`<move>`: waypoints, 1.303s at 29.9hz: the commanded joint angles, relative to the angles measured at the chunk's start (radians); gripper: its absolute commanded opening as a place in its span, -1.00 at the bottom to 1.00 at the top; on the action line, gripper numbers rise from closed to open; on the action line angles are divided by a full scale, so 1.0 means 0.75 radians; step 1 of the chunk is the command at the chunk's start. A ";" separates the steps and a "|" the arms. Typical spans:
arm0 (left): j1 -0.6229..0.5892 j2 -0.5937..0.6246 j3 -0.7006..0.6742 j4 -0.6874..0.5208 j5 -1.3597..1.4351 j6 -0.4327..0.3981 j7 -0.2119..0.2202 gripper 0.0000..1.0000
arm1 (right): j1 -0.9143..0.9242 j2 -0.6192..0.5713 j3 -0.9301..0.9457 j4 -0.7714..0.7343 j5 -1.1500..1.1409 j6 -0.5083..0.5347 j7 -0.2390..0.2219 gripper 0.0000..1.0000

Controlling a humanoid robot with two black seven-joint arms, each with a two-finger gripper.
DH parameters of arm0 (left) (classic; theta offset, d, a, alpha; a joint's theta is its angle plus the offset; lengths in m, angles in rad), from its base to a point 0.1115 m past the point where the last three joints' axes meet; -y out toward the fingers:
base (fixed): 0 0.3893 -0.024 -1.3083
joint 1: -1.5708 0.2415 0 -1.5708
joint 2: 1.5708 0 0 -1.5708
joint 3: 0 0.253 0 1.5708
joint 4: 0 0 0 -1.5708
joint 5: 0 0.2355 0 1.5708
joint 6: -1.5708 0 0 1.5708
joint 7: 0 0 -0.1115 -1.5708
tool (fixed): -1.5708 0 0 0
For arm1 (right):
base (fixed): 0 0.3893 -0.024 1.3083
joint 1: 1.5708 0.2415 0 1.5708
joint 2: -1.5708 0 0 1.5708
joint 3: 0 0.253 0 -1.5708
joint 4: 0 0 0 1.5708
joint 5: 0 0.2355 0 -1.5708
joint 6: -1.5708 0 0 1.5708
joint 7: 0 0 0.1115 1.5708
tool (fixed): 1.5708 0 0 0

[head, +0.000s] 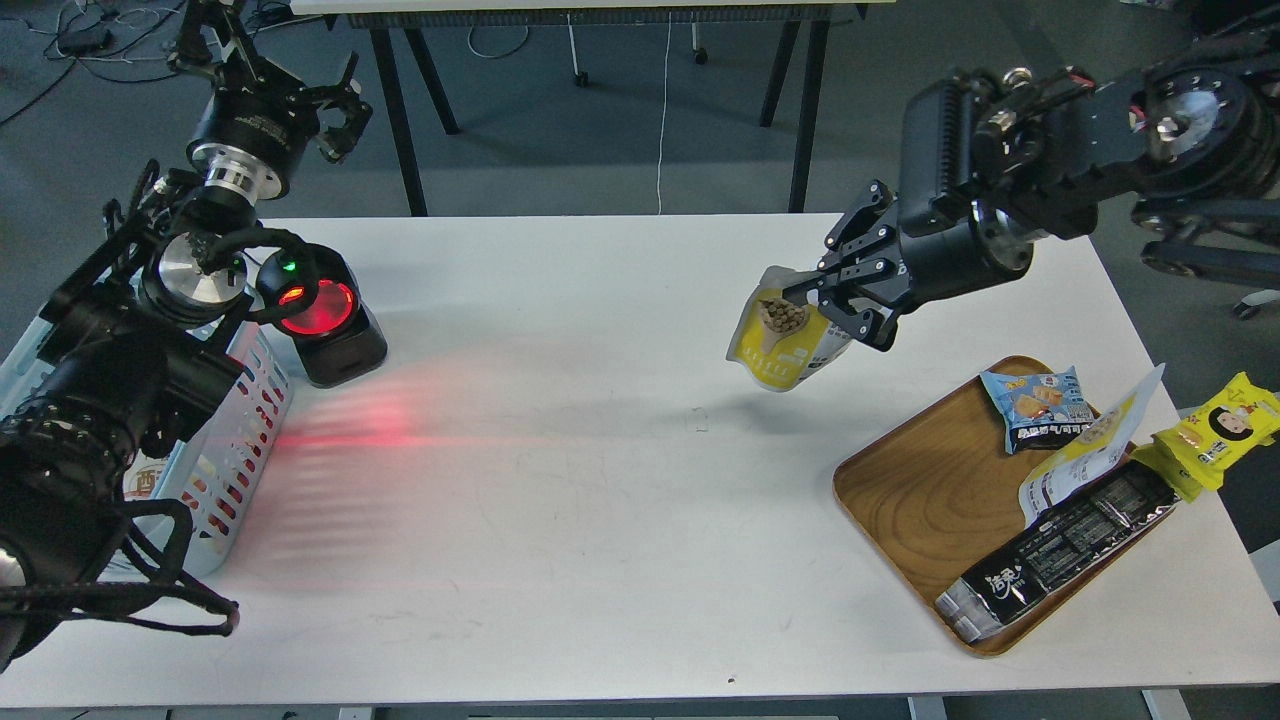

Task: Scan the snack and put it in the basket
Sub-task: 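Lift the yellow snack bag and carry it to the table center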

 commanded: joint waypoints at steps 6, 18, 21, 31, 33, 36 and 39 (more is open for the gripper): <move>-0.016 -0.012 0.010 -0.004 0.000 0.000 0.001 1.00 | -0.065 0.284 0.071 -0.131 0.026 -0.008 0.000 -0.97; -0.092 -0.004 0.012 -0.004 0.000 0.000 0.007 1.00 | -0.147 0.612 0.079 -0.372 0.032 -0.012 0.000 -0.95; -0.088 0.000 0.012 -0.004 0.000 0.000 0.007 1.00 | -0.168 0.640 0.079 -0.403 0.034 -0.012 0.000 -0.95; -0.090 0.004 0.012 -0.004 0.000 0.000 0.007 1.00 | -0.192 0.688 0.079 -0.434 0.034 -0.012 0.000 -0.95; -0.090 0.004 0.012 -0.004 0.000 0.000 0.007 1.00 | -0.190 0.688 0.079 -0.432 0.034 -0.012 0.000 -0.89; -0.088 0.004 0.012 -0.006 0.000 0.000 0.007 1.00 | -0.178 0.694 0.095 -0.418 0.038 -0.016 0.000 -0.57; -0.088 0.004 0.012 -0.010 0.000 0.000 0.009 1.00 | -0.174 0.673 0.179 -0.415 0.038 -0.012 0.000 -0.15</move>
